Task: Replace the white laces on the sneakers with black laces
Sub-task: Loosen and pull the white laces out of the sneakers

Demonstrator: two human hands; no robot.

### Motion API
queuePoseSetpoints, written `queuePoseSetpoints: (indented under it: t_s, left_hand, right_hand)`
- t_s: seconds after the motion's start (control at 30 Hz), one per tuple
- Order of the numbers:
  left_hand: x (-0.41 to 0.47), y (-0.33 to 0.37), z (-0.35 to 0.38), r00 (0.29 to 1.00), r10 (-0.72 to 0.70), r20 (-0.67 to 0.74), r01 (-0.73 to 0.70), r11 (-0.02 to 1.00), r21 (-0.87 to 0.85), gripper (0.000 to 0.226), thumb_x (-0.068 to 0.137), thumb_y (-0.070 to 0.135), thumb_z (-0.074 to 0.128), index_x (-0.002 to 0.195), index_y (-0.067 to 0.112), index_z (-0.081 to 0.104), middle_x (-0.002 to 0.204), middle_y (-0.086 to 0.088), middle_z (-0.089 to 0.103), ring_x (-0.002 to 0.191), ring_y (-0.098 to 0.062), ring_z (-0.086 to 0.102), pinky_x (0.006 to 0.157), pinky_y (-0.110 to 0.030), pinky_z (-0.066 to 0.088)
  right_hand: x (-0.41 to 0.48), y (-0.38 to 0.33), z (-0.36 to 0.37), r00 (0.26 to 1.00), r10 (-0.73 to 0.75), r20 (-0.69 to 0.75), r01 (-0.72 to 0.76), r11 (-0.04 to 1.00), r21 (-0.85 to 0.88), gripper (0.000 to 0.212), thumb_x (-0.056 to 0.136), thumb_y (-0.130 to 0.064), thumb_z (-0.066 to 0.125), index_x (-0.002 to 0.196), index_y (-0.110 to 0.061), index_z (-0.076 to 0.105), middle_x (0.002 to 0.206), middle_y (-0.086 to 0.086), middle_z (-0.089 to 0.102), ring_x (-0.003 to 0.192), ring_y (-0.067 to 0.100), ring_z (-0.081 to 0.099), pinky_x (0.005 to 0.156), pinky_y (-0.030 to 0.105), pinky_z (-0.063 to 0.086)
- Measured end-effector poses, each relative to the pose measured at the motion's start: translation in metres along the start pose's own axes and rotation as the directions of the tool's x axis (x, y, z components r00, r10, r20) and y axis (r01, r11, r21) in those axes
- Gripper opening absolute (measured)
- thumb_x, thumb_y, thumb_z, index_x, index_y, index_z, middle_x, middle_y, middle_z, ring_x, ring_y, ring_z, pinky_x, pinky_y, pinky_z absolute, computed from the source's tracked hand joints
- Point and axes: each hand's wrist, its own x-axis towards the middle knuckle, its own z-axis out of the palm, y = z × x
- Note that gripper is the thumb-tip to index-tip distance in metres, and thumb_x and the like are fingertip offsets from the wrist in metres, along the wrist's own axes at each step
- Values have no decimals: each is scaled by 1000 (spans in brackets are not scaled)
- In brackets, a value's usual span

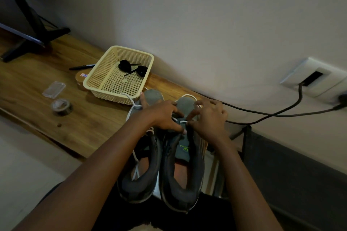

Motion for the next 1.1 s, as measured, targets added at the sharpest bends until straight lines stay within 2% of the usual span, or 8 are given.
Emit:
queuePoseSetpoints:
  t_s: [0.23,0.47,0.63,0.7,0.83,0.87,0.97,1.1]
  left_hand:
    - [1,-2,-1,1000,6,-4,-6,1000,-28,67,74,69,60,134,41,49,157,15,17,146,-21,10,96,-68,-25]
    - [2,-4,-1,1000,22,7,-21,997,-71,67,74,64,63,134,37,50,157,11,19,146,-21,9,98,-67,-25]
    - [2,-5,1,1000,22,0,-22,999,-33,68,75,67,60,135,39,47,157,12,18,146,-22,7,98,-68,-24]
    - [4,-6,2,1000,20,-3,-20,999,-33,69,74,67,60,136,39,47,157,12,18,146,-22,6,100,-68,-23]
    - [9,-10,5,999,34,8,-33,995,-98,71,71,67,65,133,37,51,157,10,19,145,-24,10,110,-66,-7]
    - [8,-9,4,1000,27,1,-27,996,-88,69,71,67,64,133,38,51,156,11,20,145,-23,10,109,-66,-10]
    - [4,-5,1,1000,9,-7,-9,999,-45,65,73,68,61,132,41,50,156,14,20,146,-21,9,102,-67,-21]
    - [1,-3,-3,1000,-3,16,4,999,-32,66,74,68,60,134,42,48,156,13,19,146,-21,9,101,-66,-21]
  right_hand:
    - [1,3,-5,995,-43,-88,41,999,-23,9,84,-31,65,88,-27,73,128,-13,50,127,22,25,101,39,18]
    - [3,23,-10,959,247,-137,-227,963,147,5,85,-22,64,88,-20,68,124,-2,55,123,26,31,99,42,24]
    - [0,9,-7,998,56,-38,-53,995,88,17,80,-32,71,97,-31,69,141,-7,41,133,25,21,104,43,20]
    - [0,2,-2,1000,13,-25,-13,1000,5,12,82,-32,68,94,-31,71,139,-7,43,133,25,21,104,43,20]
    - [0,-3,3,999,-30,-30,29,999,-37,12,86,-27,63,94,-25,71,132,-8,47,132,25,22,104,43,19]
    - [1,-2,3,999,-39,-38,38,999,-39,13,86,-28,62,95,-25,71,132,-8,47,131,24,22,104,42,18]
    - [2,5,-4,995,-13,-95,9,999,-37,15,87,-29,60,97,-22,70,130,-7,49,127,25,25,102,41,18]
    - [1,17,-10,983,137,-120,-136,991,18,15,89,-25,58,95,-18,69,128,-1,52,124,29,30,101,44,23]
